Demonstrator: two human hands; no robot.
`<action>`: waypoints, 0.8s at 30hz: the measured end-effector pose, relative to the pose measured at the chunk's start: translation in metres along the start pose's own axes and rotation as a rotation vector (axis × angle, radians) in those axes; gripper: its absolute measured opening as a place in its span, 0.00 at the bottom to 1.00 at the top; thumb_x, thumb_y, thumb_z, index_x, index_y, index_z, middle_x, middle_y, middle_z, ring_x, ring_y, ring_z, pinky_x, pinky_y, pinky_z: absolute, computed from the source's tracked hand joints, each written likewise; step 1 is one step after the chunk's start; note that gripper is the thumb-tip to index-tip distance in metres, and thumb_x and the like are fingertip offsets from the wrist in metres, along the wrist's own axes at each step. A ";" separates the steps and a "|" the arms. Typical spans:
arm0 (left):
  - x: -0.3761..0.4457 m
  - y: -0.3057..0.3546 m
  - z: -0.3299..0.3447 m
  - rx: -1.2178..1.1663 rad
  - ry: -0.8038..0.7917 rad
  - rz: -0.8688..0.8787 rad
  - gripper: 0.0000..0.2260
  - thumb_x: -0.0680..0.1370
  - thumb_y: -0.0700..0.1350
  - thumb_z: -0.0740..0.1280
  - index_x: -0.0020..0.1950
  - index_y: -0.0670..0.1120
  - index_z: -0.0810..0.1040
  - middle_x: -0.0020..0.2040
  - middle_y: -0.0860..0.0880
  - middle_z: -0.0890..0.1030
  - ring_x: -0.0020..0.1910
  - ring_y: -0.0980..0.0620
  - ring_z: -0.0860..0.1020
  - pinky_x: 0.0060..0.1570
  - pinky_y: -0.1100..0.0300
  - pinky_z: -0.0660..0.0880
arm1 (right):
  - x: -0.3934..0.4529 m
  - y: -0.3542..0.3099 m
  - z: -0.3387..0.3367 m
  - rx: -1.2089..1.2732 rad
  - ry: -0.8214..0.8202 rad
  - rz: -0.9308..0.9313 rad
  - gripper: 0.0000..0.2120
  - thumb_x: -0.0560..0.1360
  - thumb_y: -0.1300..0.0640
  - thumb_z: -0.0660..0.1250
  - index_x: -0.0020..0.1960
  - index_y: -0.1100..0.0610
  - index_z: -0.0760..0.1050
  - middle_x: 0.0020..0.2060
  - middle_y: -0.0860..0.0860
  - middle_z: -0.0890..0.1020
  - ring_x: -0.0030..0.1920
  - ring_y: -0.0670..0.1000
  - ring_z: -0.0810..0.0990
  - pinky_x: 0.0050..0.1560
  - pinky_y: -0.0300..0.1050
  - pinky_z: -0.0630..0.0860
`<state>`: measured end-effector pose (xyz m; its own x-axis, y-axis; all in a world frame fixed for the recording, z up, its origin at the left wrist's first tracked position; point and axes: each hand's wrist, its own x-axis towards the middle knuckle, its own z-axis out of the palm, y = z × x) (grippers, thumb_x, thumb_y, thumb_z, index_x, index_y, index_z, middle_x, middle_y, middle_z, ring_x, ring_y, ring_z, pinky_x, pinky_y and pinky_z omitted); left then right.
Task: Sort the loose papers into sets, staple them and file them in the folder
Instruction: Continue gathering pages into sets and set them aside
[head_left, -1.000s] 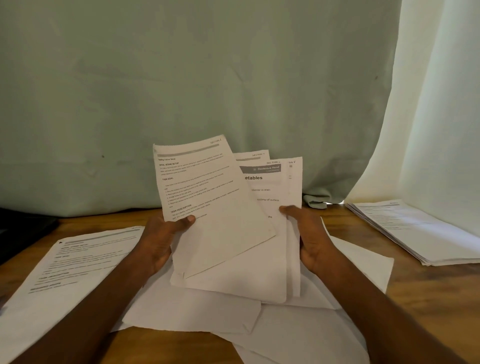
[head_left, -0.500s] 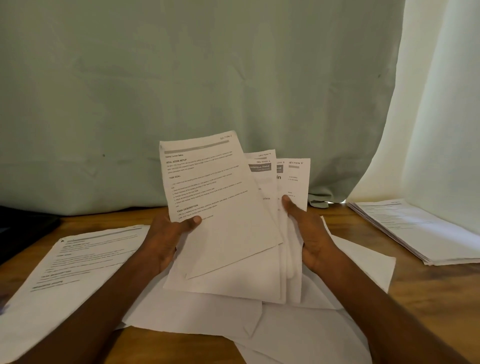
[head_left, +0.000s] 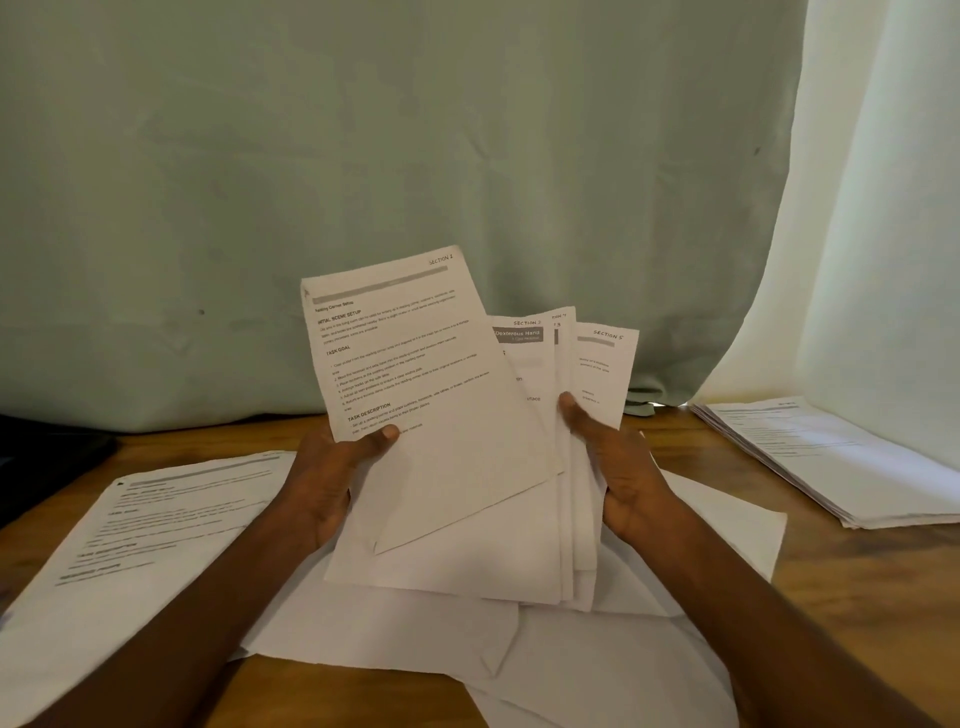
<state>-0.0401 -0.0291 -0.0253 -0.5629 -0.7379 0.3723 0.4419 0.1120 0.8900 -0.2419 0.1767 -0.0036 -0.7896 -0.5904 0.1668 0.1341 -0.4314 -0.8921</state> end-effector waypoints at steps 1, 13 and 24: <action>0.001 -0.001 -0.001 -0.008 0.021 -0.010 0.22 0.74 0.36 0.75 0.66 0.51 0.81 0.61 0.53 0.85 0.59 0.57 0.83 0.52 0.67 0.79 | 0.000 -0.001 0.000 0.024 0.006 0.018 0.25 0.73 0.52 0.75 0.68 0.54 0.77 0.60 0.56 0.84 0.60 0.62 0.83 0.64 0.69 0.76; 0.004 0.003 -0.012 -0.081 0.164 -0.125 0.22 0.67 0.42 0.78 0.60 0.48 0.83 0.56 0.51 0.87 0.54 0.53 0.85 0.46 0.60 0.81 | 0.002 -0.002 -0.005 0.022 -0.050 -0.042 0.29 0.73 0.63 0.76 0.72 0.54 0.74 0.62 0.53 0.83 0.63 0.59 0.81 0.67 0.63 0.76; 0.006 0.001 -0.013 -0.135 0.098 -0.089 0.23 0.69 0.41 0.77 0.63 0.50 0.82 0.60 0.51 0.86 0.57 0.53 0.85 0.47 0.62 0.82 | -0.008 -0.004 0.002 0.105 -0.163 0.142 0.20 0.77 0.59 0.70 0.68 0.56 0.77 0.59 0.58 0.85 0.61 0.62 0.83 0.62 0.62 0.79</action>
<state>-0.0342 -0.0425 -0.0255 -0.5365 -0.8028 0.2603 0.4868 -0.0424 0.8725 -0.2347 0.1816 -0.0004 -0.6524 -0.7490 0.1162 0.3049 -0.3997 -0.8644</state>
